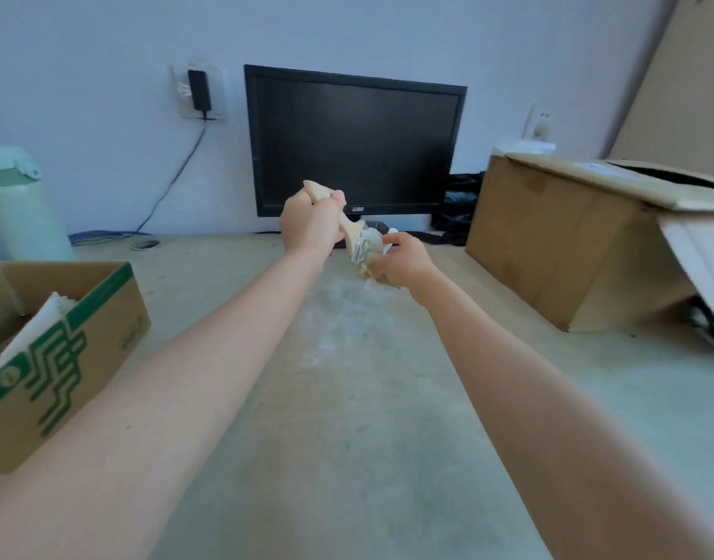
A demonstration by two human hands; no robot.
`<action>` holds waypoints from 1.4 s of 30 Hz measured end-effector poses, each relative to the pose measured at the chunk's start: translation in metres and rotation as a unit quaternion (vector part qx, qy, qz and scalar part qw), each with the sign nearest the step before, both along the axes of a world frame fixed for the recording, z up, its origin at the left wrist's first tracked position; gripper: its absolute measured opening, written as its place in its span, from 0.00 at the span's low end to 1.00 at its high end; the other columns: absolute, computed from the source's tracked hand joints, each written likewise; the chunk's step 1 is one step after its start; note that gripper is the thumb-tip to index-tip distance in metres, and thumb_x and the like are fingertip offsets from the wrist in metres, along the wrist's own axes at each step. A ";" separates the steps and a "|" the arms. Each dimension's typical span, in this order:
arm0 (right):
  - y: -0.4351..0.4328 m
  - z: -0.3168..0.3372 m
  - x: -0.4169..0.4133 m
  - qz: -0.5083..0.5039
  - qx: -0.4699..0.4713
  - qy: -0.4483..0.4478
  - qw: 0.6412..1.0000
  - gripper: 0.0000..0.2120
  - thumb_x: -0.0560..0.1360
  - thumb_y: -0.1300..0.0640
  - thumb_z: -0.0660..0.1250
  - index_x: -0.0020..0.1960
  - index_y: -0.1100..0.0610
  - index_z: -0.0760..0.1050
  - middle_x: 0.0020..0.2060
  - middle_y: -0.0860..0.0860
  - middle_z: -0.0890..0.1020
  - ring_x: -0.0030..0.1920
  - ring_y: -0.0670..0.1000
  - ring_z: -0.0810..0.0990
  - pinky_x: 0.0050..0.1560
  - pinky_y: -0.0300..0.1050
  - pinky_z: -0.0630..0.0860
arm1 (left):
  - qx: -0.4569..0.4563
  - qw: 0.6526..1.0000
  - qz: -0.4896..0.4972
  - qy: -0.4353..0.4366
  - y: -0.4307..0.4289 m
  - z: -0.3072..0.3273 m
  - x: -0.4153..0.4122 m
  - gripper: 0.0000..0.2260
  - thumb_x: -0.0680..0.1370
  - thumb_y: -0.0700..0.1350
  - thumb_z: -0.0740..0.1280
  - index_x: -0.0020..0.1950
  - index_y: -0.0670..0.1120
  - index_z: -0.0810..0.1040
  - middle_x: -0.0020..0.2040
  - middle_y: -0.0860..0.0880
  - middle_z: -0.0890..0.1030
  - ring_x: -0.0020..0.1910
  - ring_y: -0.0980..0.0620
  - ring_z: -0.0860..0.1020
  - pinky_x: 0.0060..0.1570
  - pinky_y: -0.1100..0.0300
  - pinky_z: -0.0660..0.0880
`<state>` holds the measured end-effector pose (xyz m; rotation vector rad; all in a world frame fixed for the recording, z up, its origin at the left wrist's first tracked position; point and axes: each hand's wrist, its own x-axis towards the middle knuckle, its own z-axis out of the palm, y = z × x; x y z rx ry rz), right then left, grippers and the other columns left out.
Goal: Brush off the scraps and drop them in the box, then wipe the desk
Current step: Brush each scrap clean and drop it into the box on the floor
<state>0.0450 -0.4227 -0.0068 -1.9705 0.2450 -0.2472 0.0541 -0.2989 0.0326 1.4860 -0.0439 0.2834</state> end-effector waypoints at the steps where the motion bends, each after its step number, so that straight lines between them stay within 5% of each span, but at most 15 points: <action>1: -0.007 -0.001 -0.008 -0.006 0.008 -0.002 1.000 0.28 0.71 0.69 0.65 0.69 0.59 0.65 0.64 0.53 0.71 0.48 0.53 0.77 0.31 0.33 0.72 | -0.003 1.000 -0.007 -0.001 -0.008 0.000 -0.007 0.04 0.74 0.40 0.64 0.46 0.44 0.77 0.46 0.45 0.80 0.50 0.43 0.81 0.38 0.60 0.79; 4: -0.027 -0.001 -0.033 -0.030 0.036 -0.007 0.999 0.27 0.71 0.69 0.66 0.69 0.59 0.66 0.61 0.53 0.71 0.35 0.48 0.75 0.30 0.35 0.72 | -0.003 0.999 -0.032 -0.003 -0.030 0.000 -0.025 0.03 0.75 0.40 0.64 0.44 0.44 0.77 0.43 0.46 0.79 0.49 0.42 0.82 0.43 0.56 0.81; 10: -0.068 -0.022 -0.098 -0.112 0.087 -0.012 0.990 0.24 0.71 0.66 0.65 0.67 0.58 0.67 0.57 0.52 0.72 0.32 0.44 0.73 0.17 0.27 0.64 | -0.018 0.994 -0.102 0.018 -0.078 -0.015 -0.064 0.07 0.76 0.41 0.65 0.38 0.47 0.75 0.45 0.46 0.80 0.47 0.45 0.82 0.40 0.59 0.81; 14: -0.096 -0.036 -0.144 -0.161 0.119 -0.002 0.980 0.23 0.72 0.66 0.65 0.66 0.57 0.67 0.42 0.47 0.69 0.31 0.42 0.72 0.22 0.29 0.69 | -0.006 0.985 -0.166 0.036 -0.112 -0.028 -0.093 0.05 0.76 0.41 0.64 0.40 0.45 0.76 0.39 0.49 0.78 0.45 0.46 0.81 0.36 0.64 0.78; 17: -0.116 -0.043 -0.175 -0.194 0.127 0.004 0.973 0.24 0.72 0.65 0.65 0.66 0.57 0.67 0.43 0.45 0.68 0.31 0.39 0.71 0.27 0.30 0.70 | -0.004 0.978 -0.205 0.042 -0.139 -0.036 -0.116 0.05 0.77 0.41 0.64 0.42 0.45 0.76 0.40 0.49 0.79 0.45 0.47 0.81 0.37 0.63 0.79; 20: -0.137 -0.045 -0.209 -0.228 0.137 -0.001 0.964 0.25 0.71 0.69 0.63 0.67 0.59 0.67 0.49 0.46 0.68 0.30 0.41 0.71 0.20 0.27 0.68 | -0.006 0.968 -0.246 0.043 -0.166 -0.039 -0.142 0.03 0.76 0.41 0.64 0.45 0.44 0.77 0.40 0.50 0.79 0.46 0.47 0.81 0.33 0.66 0.78; 25: -0.173 -0.047 -0.264 -0.281 0.149 0.020 0.948 0.25 0.70 0.71 0.63 0.65 0.56 0.67 0.37 0.47 0.71 0.32 0.44 0.72 0.28 0.35 0.70 | -0.005 0.951 -0.304 0.052 -0.207 -0.047 -0.185 0.03 0.76 0.41 0.64 0.45 0.44 0.77 0.38 0.51 0.78 0.46 0.47 0.80 0.35 0.64 0.79; 32: -0.205 -0.066 -0.332 -0.349 0.172 0.012 0.921 0.27 0.69 0.71 0.62 0.65 0.55 0.67 0.47 0.55 0.75 0.37 0.50 0.75 0.23 0.35 0.68 | 0.000 0.929 -0.363 0.076 -0.252 -0.059 -0.245 0.03 0.76 0.41 0.64 0.45 0.45 0.77 0.41 0.50 0.79 0.50 0.45 0.81 0.37 0.62 0.79; 38: -0.231 -0.077 -0.380 -0.408 0.151 0.013 0.900 0.27 0.67 0.71 0.62 0.65 0.57 0.67 0.39 0.52 0.73 0.35 0.50 0.72 0.31 0.42 0.68 | 0.016 0.909 -0.406 0.089 -0.281 -0.071 -0.293 0.01 0.77 0.42 0.65 0.47 0.45 0.76 0.50 0.47 0.79 0.51 0.46 0.80 0.39 0.61 0.80; 42: -0.247 -0.090 -0.405 -0.422 0.142 0.019 0.895 0.28 0.66 0.71 0.63 0.65 0.58 0.68 0.50 0.55 0.75 0.45 0.54 0.75 0.37 0.45 0.71 | 0.024 0.902 -0.419 0.103 -0.295 -0.082 -0.315 0.04 0.77 0.43 0.65 0.51 0.45 0.77 0.48 0.48 0.79 0.47 0.48 0.79 0.35 0.63 0.79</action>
